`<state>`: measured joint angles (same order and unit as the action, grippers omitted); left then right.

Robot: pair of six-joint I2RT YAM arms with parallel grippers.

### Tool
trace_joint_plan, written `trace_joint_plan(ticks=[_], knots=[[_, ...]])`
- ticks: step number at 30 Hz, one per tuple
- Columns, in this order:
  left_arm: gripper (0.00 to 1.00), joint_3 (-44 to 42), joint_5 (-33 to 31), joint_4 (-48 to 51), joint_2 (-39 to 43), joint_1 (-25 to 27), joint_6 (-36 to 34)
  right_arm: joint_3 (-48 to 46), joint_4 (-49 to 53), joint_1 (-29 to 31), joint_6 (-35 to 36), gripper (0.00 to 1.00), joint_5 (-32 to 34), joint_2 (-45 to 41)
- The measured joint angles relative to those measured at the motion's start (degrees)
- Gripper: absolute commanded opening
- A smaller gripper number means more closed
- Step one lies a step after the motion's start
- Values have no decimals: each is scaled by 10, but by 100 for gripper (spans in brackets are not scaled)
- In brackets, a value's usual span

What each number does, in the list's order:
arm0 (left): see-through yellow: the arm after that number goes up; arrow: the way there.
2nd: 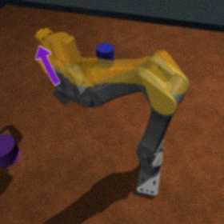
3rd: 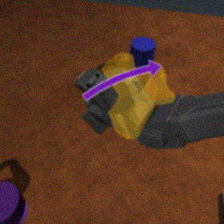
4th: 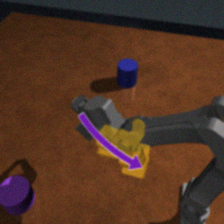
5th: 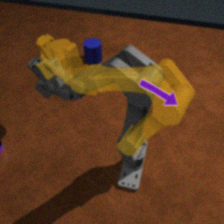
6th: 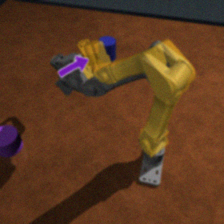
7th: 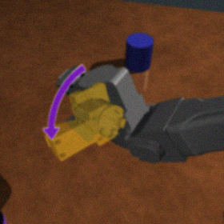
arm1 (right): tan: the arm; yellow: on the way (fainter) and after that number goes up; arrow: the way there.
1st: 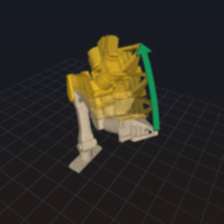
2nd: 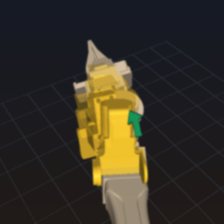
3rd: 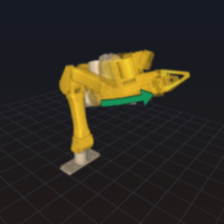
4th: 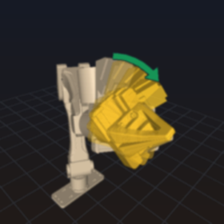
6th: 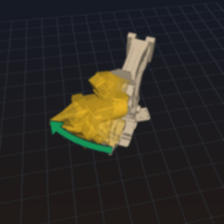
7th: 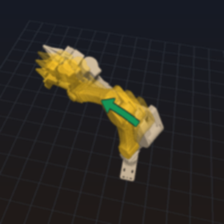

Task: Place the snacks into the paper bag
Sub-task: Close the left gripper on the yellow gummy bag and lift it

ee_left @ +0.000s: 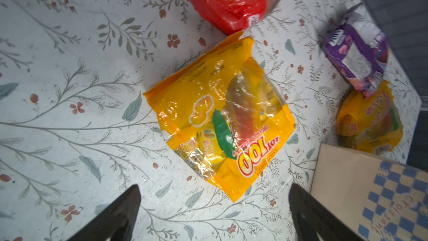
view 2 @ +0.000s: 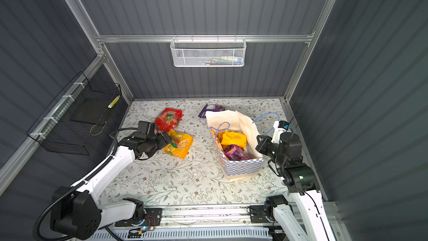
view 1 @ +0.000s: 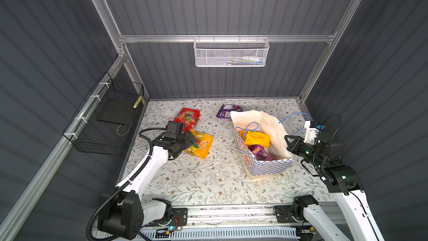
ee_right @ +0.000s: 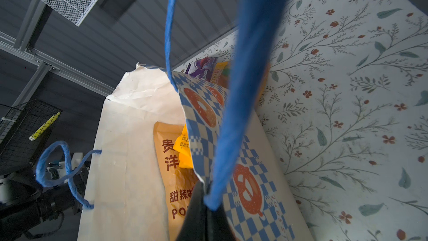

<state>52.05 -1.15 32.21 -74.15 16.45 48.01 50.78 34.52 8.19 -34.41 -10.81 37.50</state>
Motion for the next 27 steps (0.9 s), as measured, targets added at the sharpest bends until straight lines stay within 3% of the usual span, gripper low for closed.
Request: trace_joint_plan(ticks=[9, 20, 27], knots=[[99, -3, 14, -36, -74, 0, 76, 0, 1, 0, 0, 0, 0, -5], [84, 5, 21, -67, -166, 0, 116, 0, 6, 0, 0, 0, 1, -9], [56, 5, 20, -111, -185, 1, 132, 0, 8, 0, 1, 0, 3, -13]])
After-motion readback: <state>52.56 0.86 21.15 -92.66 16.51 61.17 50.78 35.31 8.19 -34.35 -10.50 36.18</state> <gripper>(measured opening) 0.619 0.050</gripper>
